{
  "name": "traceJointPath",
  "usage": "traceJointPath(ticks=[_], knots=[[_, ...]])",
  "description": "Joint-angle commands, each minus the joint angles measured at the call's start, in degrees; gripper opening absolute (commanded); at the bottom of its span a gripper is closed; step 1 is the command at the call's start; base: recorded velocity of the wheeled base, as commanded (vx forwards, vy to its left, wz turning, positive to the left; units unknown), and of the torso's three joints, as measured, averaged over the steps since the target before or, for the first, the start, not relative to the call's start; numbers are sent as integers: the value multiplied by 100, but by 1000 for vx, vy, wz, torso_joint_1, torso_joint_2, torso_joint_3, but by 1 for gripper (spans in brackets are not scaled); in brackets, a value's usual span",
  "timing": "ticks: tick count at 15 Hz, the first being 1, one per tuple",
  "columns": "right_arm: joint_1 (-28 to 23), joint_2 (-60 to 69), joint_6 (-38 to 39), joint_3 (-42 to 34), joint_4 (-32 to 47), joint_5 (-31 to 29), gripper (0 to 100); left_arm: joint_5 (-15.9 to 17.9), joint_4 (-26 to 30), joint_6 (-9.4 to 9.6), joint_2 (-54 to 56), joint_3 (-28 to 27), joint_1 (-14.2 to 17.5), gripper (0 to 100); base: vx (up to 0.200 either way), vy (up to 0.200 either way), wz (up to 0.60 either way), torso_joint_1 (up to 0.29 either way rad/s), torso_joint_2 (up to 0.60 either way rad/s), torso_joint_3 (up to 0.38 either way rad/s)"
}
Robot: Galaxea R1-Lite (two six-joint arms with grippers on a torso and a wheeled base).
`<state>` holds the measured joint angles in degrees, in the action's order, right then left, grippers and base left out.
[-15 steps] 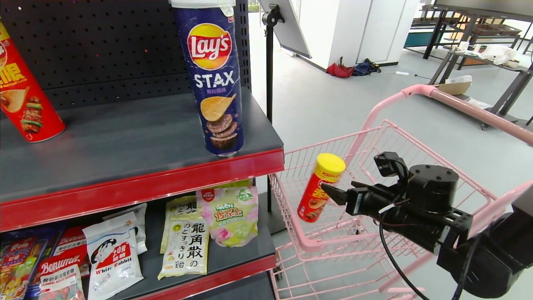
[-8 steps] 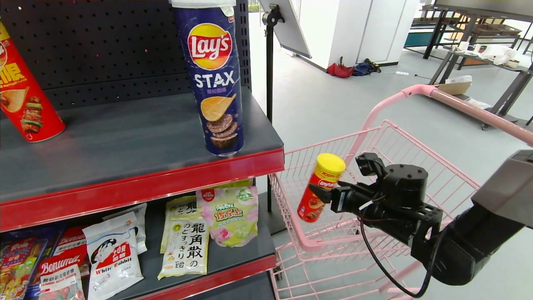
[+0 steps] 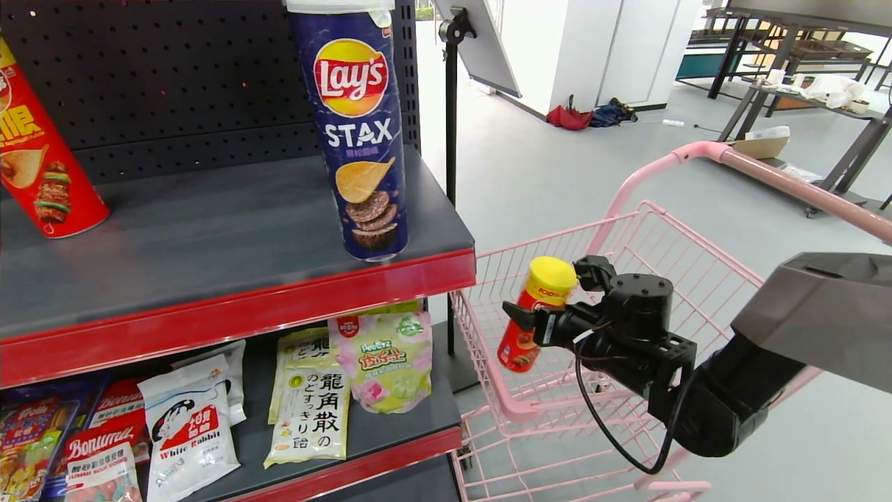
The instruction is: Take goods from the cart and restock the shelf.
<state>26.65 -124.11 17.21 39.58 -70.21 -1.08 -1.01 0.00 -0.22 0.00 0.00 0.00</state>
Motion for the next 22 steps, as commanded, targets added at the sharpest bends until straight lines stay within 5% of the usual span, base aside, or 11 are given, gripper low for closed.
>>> traceJointPath(ticks=[1, 8, 9, 16, 19, 22], knots=[[-28, -192, 1, 164, -2, -76, 100, -4, 0, -4, 0, 0, 0, 100, 0, 0, 0, 0, 0, 0], [-142, -359, 1, 454, 51, -234, 100, -4, -9, -4, 0, 0, 0, 100, 0, 0, 0, 0, 0, 0], [-134, -403, 1, 489, 51, -287, 0, -4, 0, -4, -9, 0, 0, 100, 0, 0, 0, 0, 0, 0], [-125, -201, -43, 507, 112, -331, 0, -4, 0, -4, 0, 0, 0, 100, 0, 0, 0, 0, 0, 0], [-248, 651, -78, 832, 1026, -349, 0, 5, 0, -4, -9, 0, 0, 100, 0, 0, 0, 0, 0, 0], [-731, 1926, -974, 1517, 2178, -173, 0, 5, 0, -4, -9, 0, 0, 100, 0, 0, 0, 0, 0, 0]])
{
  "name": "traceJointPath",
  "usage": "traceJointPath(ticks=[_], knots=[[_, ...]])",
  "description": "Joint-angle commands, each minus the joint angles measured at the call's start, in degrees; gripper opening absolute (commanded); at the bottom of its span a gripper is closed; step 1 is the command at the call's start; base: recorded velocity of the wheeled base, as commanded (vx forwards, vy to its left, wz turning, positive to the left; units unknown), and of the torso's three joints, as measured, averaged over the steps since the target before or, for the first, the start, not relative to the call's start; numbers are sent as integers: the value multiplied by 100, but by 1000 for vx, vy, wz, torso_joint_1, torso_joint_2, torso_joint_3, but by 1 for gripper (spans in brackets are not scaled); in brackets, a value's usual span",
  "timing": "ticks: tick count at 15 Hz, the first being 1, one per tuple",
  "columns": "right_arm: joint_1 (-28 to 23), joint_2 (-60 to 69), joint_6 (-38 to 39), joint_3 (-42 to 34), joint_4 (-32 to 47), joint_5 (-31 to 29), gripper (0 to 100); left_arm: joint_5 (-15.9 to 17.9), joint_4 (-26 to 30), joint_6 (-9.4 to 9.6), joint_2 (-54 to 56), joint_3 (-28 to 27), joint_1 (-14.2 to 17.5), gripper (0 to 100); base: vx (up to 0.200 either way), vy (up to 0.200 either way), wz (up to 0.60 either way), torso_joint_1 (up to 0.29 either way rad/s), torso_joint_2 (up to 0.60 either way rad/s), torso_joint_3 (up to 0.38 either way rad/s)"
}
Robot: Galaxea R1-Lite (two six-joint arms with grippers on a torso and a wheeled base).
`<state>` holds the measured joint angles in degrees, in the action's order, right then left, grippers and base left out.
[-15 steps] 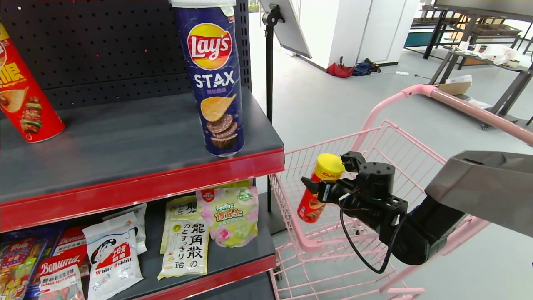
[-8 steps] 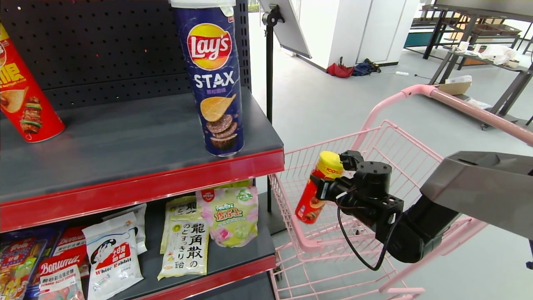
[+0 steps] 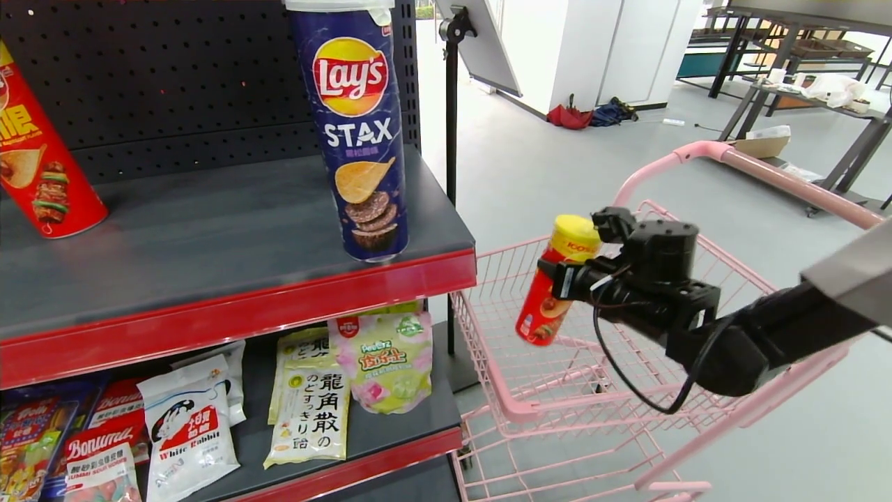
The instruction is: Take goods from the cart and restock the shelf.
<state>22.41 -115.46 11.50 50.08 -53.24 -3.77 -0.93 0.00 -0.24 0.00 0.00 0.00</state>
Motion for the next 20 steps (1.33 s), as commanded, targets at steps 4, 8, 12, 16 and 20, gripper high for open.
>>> traceJointPath(ticks=[4, 8, 12, 16, 20], knots=[[-430, 3170, -710, 793, 2810, -115, 0, -4, 0, -2, -9, 0, 0, 100, 0, 0, 0, 0, 0, 0], [-448, 5771, -1097, 635, 6370, -722, 0, -4, 0, -11, -9, 0, 0, 100, 0, 0, 0, 0, 0, 0], [-957, 7863, -1378, -148, 8031, -863, 0, -4, 0, -11, -9, 0, 0, 100, 0, 0, 0, 0, 0, 0], [-1028, 8628, -1598, -543, 8496, -687, 0, -4, 0, -11, 0, 0, 0, 100, 0, 0, 0, 0, 0, 0], [-1045, 9094, -1686, -886, 8514, -713, 0, -4, 0, -11, -9, 0, 0, 100, 0, 0, 0, 0, 0, 0]])
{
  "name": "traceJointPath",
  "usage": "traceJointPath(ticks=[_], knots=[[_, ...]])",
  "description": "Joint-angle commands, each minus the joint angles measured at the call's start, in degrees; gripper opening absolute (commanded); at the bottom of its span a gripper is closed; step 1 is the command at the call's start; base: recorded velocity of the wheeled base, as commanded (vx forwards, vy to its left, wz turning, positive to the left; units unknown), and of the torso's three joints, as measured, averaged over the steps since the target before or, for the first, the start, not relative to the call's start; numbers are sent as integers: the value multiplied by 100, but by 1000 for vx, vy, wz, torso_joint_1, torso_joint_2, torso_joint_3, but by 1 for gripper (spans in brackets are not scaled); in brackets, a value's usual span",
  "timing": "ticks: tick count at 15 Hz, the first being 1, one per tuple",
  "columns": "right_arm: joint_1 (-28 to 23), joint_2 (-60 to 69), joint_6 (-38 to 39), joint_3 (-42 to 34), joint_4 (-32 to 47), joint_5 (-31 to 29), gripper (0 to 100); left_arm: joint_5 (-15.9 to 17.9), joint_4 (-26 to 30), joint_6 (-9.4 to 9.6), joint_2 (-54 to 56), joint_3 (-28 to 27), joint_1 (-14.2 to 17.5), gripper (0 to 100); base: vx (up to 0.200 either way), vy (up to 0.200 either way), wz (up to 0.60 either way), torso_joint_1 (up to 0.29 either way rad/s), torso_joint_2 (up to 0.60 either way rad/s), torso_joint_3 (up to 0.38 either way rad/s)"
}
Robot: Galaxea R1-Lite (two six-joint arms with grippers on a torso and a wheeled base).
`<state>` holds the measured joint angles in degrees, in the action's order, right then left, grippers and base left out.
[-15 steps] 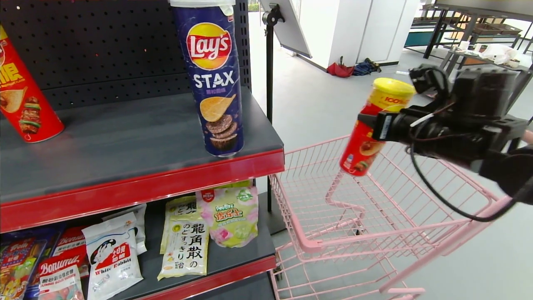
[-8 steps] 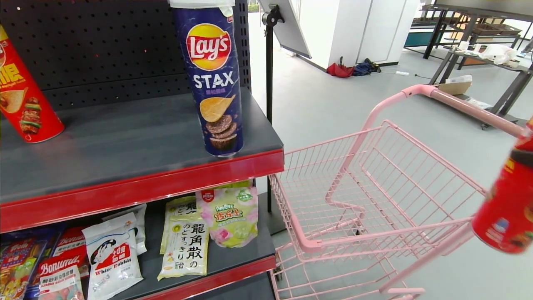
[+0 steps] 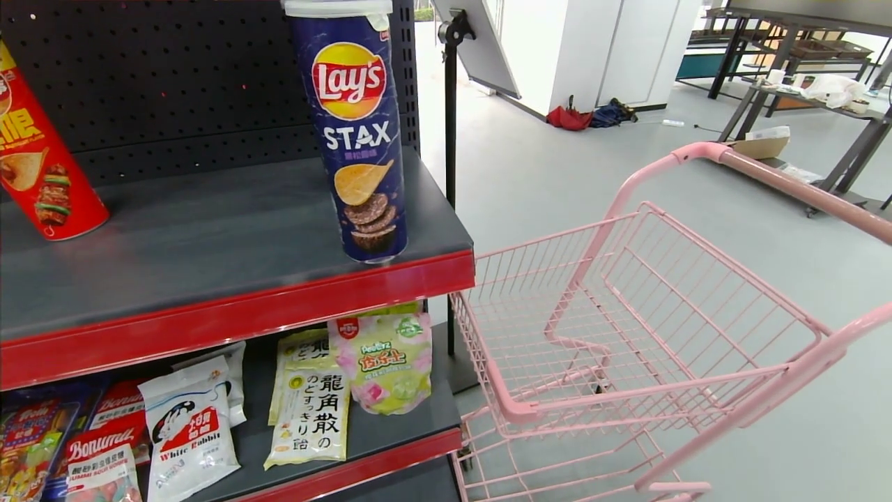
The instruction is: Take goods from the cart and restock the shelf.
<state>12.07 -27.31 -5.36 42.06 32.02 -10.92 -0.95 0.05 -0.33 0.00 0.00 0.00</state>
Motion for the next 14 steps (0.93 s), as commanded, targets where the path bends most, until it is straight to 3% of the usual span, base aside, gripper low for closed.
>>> traceJointPath(ticks=[1, 14], knots=[[-12, 287, 0, -84, -12, -6, 0, -2, -5, -2, -9, 0, 0, 100, 0, 0, 0, 76, -246, -173], [6, 270, -52, -295, -74, 11, 0, -2, -14, -2, -9, 0, 0, 100, 0, 0, 0, 192, -527, -339]])
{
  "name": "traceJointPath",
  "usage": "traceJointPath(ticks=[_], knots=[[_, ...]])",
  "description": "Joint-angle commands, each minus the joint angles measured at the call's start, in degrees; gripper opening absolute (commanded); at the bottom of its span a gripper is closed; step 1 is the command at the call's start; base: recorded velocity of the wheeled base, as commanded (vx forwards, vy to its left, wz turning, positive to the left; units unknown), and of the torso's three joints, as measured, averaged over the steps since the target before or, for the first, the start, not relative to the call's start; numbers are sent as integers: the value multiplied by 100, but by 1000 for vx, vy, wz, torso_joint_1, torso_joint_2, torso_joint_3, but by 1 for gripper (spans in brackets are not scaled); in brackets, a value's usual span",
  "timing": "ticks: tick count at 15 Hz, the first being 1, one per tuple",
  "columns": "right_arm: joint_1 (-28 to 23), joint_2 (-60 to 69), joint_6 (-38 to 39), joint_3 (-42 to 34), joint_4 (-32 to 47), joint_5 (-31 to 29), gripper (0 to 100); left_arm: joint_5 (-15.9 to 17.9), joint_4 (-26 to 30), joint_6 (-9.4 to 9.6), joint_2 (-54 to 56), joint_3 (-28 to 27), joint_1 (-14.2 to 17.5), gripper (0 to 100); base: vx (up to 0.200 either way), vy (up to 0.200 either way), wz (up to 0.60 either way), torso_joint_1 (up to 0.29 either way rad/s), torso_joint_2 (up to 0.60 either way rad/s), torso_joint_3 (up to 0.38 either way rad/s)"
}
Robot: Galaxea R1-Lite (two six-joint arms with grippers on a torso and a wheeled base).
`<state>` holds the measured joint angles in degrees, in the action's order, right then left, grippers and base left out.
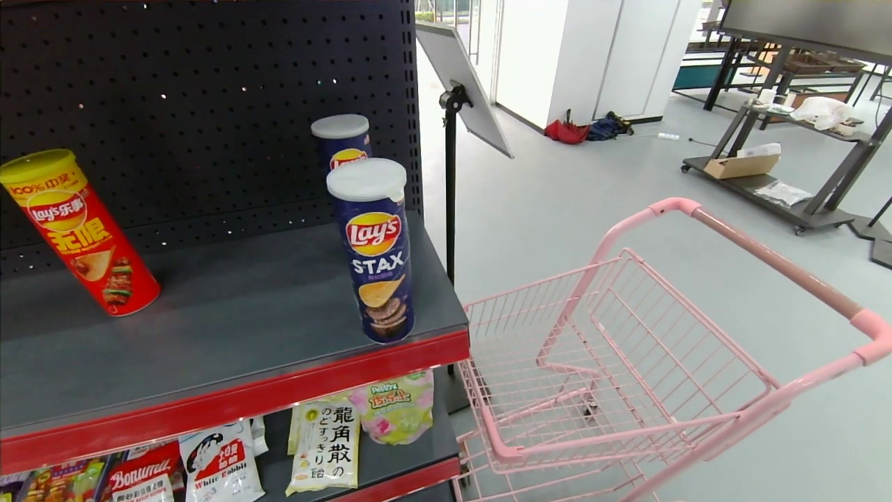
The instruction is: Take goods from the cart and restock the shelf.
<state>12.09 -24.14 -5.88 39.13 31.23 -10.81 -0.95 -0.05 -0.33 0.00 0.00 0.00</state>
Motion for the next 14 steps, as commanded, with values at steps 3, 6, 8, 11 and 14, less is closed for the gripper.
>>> traceJointPath(ticks=[3, 6, 8, 11, 14], knots=[[12, -74, -10, -2, -3, 9, 0, -2, 5, -2, -9, 0, 0, 100, 0, 0, 0, 172, -409, -240], [21, -100, -10, -2, -3, 35, 0, -2, 5, -2, -9, 0, 0, 100, 0, 0, 0, 160, -378, -224], [21, -144, -10, 7, -21, 35, 0, -2, 5, -2, -9, 0, 0, 100, 0, 0, 0, 144, -368, -210], [30, -179, -28, -2, -144, 79, 0, -2, -4, -2, -9, 0, 0, 100, 0, 0, 0, 113, -248, -139], [21, -170, -54, -28, -144, 44, 0, -2, -4, -2, -9, 0, 0, 100, 0, 0, 200, 1, -1, -1]])
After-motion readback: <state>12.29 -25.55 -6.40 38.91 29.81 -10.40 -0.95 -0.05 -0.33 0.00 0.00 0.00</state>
